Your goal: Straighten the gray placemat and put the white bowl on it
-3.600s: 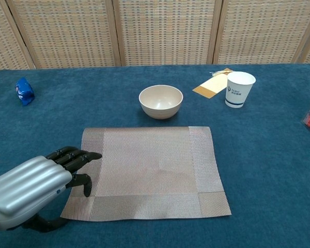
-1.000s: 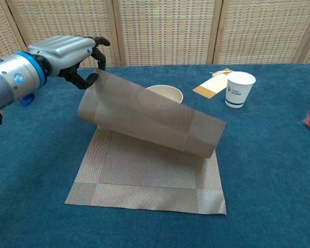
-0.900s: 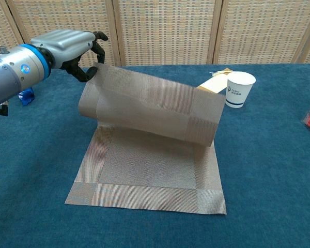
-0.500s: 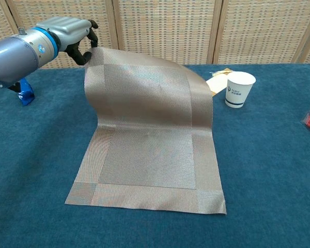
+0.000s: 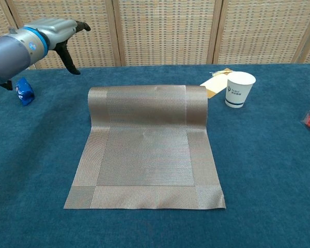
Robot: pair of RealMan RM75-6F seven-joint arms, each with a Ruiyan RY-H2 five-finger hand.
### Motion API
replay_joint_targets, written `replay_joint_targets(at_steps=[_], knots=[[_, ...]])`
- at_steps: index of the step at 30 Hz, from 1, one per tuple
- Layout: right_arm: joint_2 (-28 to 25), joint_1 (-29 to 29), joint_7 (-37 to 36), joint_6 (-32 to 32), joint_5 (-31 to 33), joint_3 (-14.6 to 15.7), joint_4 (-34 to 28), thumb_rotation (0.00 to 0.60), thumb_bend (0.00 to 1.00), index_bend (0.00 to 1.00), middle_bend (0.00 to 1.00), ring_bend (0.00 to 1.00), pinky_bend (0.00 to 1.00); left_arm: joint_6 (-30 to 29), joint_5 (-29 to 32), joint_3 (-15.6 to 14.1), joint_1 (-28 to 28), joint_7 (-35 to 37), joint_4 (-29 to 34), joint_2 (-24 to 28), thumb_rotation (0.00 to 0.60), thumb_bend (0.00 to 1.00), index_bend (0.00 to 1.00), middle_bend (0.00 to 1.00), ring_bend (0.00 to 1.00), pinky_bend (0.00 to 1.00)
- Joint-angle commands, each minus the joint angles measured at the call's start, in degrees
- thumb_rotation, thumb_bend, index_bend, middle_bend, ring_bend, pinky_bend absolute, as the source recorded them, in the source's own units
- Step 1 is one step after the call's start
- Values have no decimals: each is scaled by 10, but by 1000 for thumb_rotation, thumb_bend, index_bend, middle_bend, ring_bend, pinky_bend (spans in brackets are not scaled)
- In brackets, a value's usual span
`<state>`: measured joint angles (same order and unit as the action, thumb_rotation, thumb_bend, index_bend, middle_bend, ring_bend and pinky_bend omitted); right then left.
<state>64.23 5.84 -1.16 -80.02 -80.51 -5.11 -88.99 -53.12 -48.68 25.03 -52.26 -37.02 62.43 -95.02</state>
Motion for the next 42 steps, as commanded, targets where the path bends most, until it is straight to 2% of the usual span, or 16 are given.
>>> replay_joint_targets(at_steps=[1, 7, 10, 20, 25, 31, 36, 42], knots=[[2, 1, 4, 1, -3, 2, 0, 600, 43, 101, 0, 0, 0, -44, -52, -31, 50, 54, 67, 54, 600, 124, 0, 0, 0, 0], [6, 1, 13, -1, -17, 10, -4, 600, 43, 101, 0, 0, 0, -112, -116, -75, 124, 116, 168, 122, 600, 125, 0, 0, 0, 0], [7, 1, 16, -3, -25, 14, -7, 600, 43, 101, 0, 0, 0, -158, -156, -107, 170, 145, 214, 156, 600, 126, 0, 0, 0, 0], [10, -1, 34, -4, -45, 28, -22, 600, 43, 101, 0, 0, 0, -246, -216, -191, 277, 173, 306, 224, 600, 128, 0, 0, 0, 0], [13, 2, 38, -1, -67, 40, -23, 600, 42, 116, 0, 0, 0, -349, -291, -260, 370, 206, 328, 247, 600, 129, 0, 0, 0, 0], [25, 7, 39, 0, -91, 50, -18, 600, 42, 159, 0, 0, 0, -420, -350, -294, 432, 221, 308, 246, 600, 130, 0, 0, 0, 0], [43, 12, 31, -18, -129, 55, -15, 600, 42, 205, 0, 0, 0, -438, -370, -295, 452, 230, 292, 239, 600, 133, 0, 0, 0, 0], [69, 38, 53, 3, -156, 53, -47, 600, 39, 229, 0, 0, 0, -442, -381, -288, 466, 240, 284, 241, 600, 133, 0, 0, 0, 0]])
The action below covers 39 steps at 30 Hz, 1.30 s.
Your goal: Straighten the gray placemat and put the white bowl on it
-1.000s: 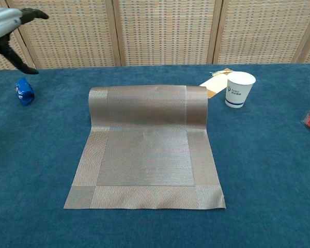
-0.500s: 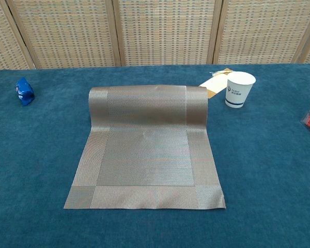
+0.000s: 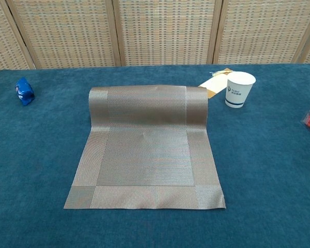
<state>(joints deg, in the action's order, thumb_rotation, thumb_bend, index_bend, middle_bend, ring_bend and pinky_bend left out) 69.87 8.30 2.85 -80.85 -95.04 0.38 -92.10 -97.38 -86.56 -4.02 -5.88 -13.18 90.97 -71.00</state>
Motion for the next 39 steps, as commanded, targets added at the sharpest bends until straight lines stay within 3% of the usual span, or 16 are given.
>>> replay_joint_targets(at_steps=[1, 11, 15, 24, 39], knots=[[17, 18, 18, 16, -12, -4, -21, 600, 37, 234, 0, 0, 0, 2, -3, 3, 4, 3, -2, 0, 600, 134, 0, 0, 0, 0], [89, 68, 80, 103, 14, -12, -59, 600, 67, 262, 0, 0, 0, 16, -7, 15, 10, 9, -7, 1, 600, 133, 0, 0, 0, 0], [164, 89, 116, 149, 39, -11, -48, 600, 67, 261, 0, 0, 0, 24, -6, 22, 11, 21, -10, 3, 600, 134, 0, 0, 0, 0], [250, 111, 143, 186, 80, -15, -4, 600, 76, 202, 0, 0, 0, 45, -5, 29, 12, 28, -17, 2, 600, 133, 0, 0, 0, 0], [283, 123, 141, 179, 104, -23, 46, 600, 127, 193, 0, 0, 0, 60, 1, 44, 16, 30, -17, 2, 600, 135, 0, 0, 0, 0]])
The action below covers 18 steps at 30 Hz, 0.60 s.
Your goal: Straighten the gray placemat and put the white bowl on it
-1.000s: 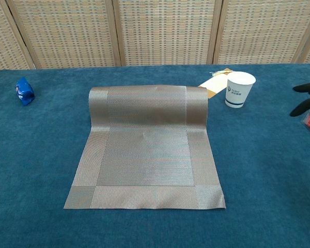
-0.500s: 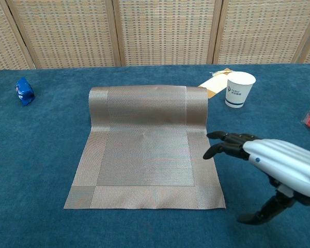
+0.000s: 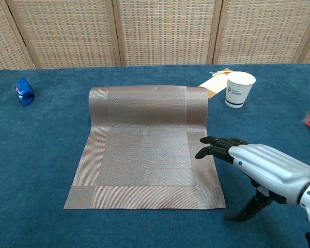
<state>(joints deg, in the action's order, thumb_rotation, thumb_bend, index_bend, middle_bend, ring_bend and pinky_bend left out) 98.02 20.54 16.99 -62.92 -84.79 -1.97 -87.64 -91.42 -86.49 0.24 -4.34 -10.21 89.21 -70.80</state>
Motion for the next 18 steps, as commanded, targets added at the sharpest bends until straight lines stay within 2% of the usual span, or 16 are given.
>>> replay_joint_targets(at_steps=[1, 14, 18], knots=[[1, 1, -1, 0, 2, 1, 2, 600, 126, 193, 0, 0, 0, 1, 1, 2, 1, 1, 1, 0, 600, 134, 0, 0, 0, 0], [19, 12, -9, 6, 22, -6, 22, 600, 127, 216, 0, 0, 0, 9, 1, 7, 3, -2, 1, -1, 600, 134, 0, 0, 0, 0], [38, 18, -21, 6, 28, -12, 43, 600, 157, 228, 0, 0, 0, 13, 4, 10, 3, 1, 1, -3, 600, 135, 0, 0, 0, 0]])
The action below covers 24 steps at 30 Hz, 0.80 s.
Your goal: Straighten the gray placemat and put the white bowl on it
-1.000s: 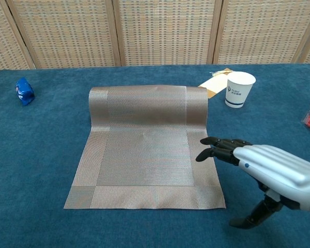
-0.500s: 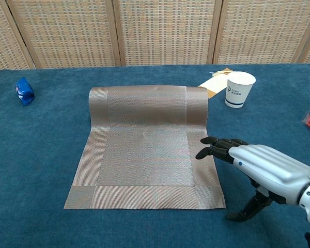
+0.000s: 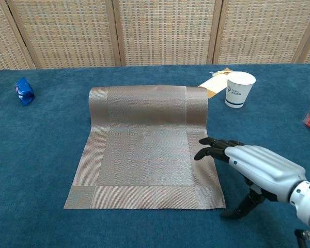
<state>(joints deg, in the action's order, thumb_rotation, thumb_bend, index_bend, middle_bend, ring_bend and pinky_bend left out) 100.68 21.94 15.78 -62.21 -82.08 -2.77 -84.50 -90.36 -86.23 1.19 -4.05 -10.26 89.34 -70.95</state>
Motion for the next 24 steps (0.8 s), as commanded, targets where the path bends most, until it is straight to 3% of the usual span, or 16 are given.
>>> replay_joint_targets(at_steps=[1, 8, 16, 24], knots=[[15, 4, -12, -2, 0, -4, 16, 600, 176, 234, 0, 0, 0, 3, 1, 0, 0, 1, -1, -1, 600, 135, 0, 0, 0, 0], [37, 9, -27, -10, -4, -7, 53, 600, 259, 256, 0, 0, 0, 11, 2, 1, -1, 1, -4, -3, 600, 136, 0, 0, 0, 0], [60, 13, -77, -41, -32, -8, 85, 600, 447, 280, 0, 0, 0, 17, 0, 2, -1, 2, -7, -6, 600, 138, 0, 0, 0, 0], [63, 13, -82, -45, -29, -6, 104, 600, 456, 297, 0, 0, 0, 19, -1, 3, 0, 3, -3, -5, 600, 141, 0, 0, 0, 0]])
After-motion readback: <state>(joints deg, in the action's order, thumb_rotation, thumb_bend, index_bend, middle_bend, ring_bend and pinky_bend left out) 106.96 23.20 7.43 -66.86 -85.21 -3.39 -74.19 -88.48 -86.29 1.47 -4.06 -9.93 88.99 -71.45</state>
